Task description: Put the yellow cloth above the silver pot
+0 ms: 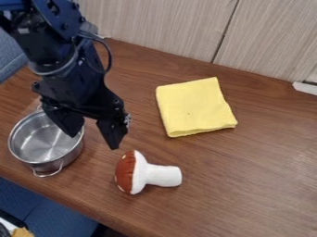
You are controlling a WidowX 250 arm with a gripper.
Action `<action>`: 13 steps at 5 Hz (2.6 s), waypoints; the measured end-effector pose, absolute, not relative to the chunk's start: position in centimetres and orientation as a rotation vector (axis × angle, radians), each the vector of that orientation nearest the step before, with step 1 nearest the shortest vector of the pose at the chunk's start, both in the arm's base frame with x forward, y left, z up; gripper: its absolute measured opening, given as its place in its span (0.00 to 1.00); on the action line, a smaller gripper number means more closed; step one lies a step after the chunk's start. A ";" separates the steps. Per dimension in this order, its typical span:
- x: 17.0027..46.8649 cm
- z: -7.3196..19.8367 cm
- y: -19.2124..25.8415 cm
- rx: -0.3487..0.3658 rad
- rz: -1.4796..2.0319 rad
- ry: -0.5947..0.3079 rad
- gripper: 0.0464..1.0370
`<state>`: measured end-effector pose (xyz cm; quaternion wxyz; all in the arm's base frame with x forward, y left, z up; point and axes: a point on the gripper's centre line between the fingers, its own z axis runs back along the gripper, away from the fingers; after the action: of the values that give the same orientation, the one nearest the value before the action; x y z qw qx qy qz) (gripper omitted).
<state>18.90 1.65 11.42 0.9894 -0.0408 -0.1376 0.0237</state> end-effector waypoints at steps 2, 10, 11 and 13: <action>20.3 10.8 1.6 -0.099 0.020 -0.267 0.96; 37.3 3.5 -6.0 0.004 -0.226 -0.222 0.96; 37.5 3.0 -6.1 0.014 -0.232 -0.207 0.96; 37.8 2.8 -4.9 0.016 -0.214 -0.199 0.96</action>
<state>37.81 -4.91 2.84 0.9893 0.0078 -0.0992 -0.1064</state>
